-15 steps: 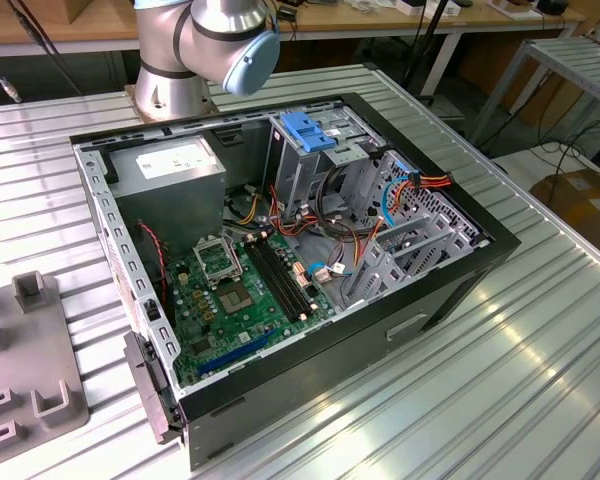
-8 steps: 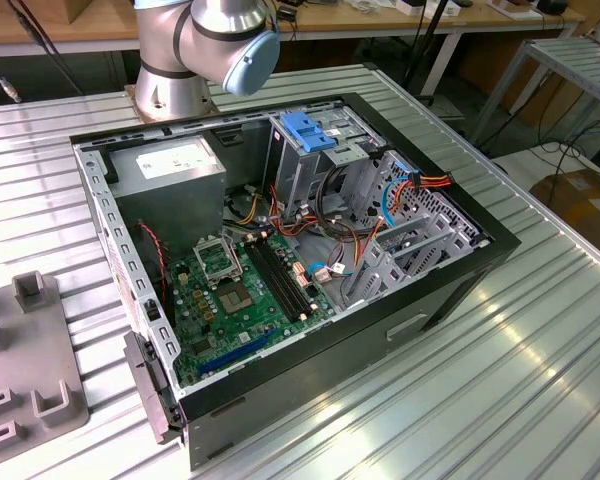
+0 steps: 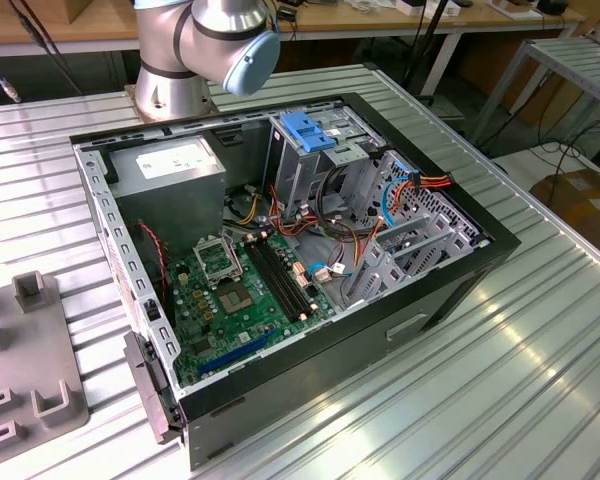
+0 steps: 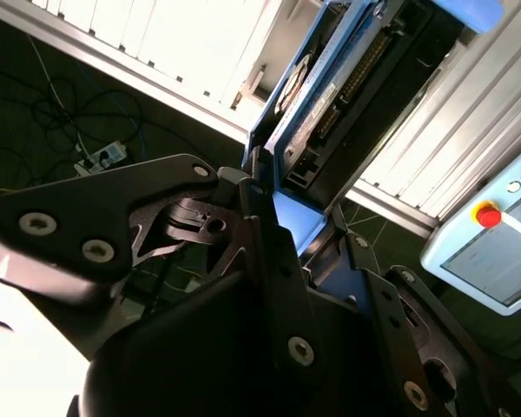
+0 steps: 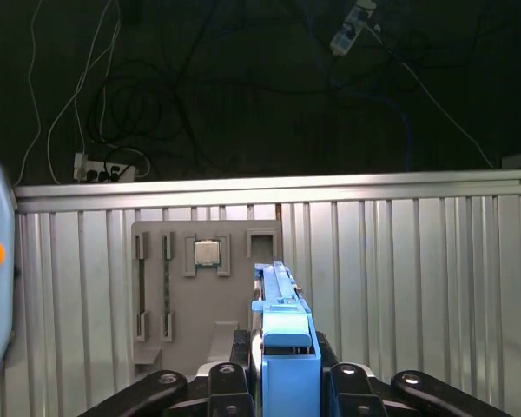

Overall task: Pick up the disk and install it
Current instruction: 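Pick up the disk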

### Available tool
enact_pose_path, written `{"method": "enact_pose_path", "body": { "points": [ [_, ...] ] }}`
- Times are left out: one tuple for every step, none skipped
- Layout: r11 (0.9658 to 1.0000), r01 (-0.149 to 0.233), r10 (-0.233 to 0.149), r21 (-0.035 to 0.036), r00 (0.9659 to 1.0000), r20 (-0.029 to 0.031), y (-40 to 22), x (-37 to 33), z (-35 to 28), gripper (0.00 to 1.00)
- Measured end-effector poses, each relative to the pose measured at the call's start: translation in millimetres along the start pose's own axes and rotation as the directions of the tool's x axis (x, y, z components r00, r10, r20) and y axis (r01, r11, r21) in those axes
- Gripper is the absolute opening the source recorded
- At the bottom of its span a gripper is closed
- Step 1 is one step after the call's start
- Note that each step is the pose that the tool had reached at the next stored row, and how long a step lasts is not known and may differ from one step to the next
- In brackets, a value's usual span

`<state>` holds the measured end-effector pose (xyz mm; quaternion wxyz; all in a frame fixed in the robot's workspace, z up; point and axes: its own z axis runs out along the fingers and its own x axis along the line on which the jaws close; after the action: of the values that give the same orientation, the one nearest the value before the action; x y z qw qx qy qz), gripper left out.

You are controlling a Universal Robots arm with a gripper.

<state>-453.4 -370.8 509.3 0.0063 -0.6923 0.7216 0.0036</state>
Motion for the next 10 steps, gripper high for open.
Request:
{"method": "enact_pose_path", "body": {
  "points": [
    [1.0, 0.0, 0.0, 0.0, 1.0, 0.0, -1.9, -0.1, 0.0, 0.37],
    [1.0, 0.0, 0.0, 0.0, 1.0, 0.0, -3.4, -0.1, 0.0, 0.37],
    [1.0, 0.0, 0.0, 0.0, 1.0, 0.0, -5.0, -0.2, 0.0, 0.37],
    [1.0, 0.0, 0.0, 0.0, 1.0, 0.0, -6.4, -0.3, 0.0, 0.37],
    [1.0, 0.0, 0.0, 0.0, 1.0, 0.0, -8.4, -0.3, 0.1, 0.37],
    [1.0, 0.0, 0.0, -0.0001, 1.0, 0.0, -10.0, -0.4, 0.0, 0.37],
    [1.0, 0.0, 0.0, 0.0, 1.0, 0.0, -11.7, -0.5, 0.0, 0.37],
    [1.0, 0.0, 0.0, -0.0001, 1.0, 0.0, -13.3, -0.6, 0.0, 0.37],
    [1.0, 0.0, 0.0, 0.0, 1.0, 0.0, -14.8, -0.6, 0.1, 0.37],
    [1.0, 0.0, 0.0, 0.0, 1.0, 0.0, -16.4, -0.7, 0.1, 0.37]
  ]
}}
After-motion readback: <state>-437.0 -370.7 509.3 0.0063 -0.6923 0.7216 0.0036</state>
